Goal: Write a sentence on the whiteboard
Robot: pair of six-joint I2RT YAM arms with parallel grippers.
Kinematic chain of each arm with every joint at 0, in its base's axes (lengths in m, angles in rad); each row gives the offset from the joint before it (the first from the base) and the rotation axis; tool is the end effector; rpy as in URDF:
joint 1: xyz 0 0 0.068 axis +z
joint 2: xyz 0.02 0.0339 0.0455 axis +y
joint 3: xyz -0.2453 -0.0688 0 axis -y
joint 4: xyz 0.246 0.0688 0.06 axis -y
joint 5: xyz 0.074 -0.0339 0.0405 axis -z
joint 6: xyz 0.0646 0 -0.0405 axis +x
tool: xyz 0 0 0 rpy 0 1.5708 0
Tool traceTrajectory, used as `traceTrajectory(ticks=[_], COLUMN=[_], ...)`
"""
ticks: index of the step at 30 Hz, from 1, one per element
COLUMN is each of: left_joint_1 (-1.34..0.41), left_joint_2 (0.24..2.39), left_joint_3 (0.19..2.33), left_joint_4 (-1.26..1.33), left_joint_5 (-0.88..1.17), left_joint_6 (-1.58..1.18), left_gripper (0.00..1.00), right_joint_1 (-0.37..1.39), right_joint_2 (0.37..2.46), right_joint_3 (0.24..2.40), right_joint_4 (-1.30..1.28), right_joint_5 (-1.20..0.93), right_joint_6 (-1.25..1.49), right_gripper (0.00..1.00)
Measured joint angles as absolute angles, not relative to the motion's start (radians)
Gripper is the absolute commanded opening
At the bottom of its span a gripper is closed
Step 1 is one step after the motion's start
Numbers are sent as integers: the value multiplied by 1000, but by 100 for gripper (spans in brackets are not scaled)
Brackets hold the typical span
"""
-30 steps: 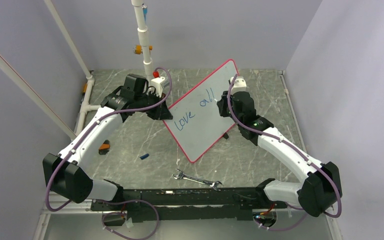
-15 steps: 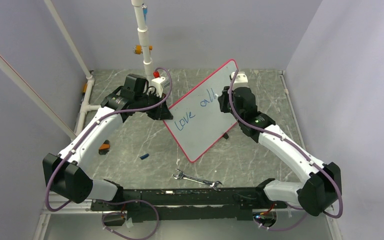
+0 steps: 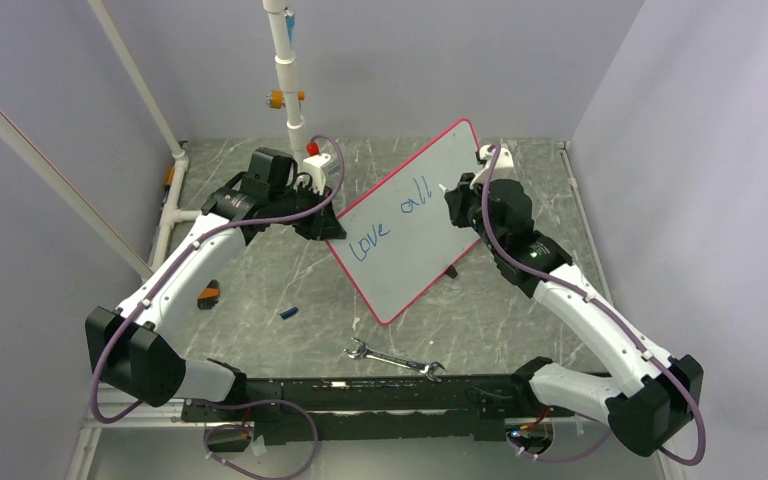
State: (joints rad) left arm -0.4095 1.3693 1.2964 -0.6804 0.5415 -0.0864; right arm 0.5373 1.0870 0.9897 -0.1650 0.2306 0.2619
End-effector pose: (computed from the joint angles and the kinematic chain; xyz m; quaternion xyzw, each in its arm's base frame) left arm 0.2757 -0.1560 0.3073 0.2471 0.8556 -0.3319 0.3110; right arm 0.2556 0.1351 0.3310 -0.0388 0.7904 0.1511 0.5924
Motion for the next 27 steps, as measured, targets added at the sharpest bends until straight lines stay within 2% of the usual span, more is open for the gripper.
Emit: traceTrajectory(ticks=[11,27], left_joint_1=[-410,-410], left_joint_2=[1370,1375], left_joint_3=[1297,1299], left_joint_4=[-680,-679], left_joint_5=[542,533], left_joint_6=[-87,-91], left_gripper=[0,0], right_joint_1=[537,593], right_joint_2=[986,884], right_joint_3=[917,755], right_joint_4=[-203,-207], right_joint_5=[168,-43], right_joint_6=[281,276], right_gripper=[0,0])
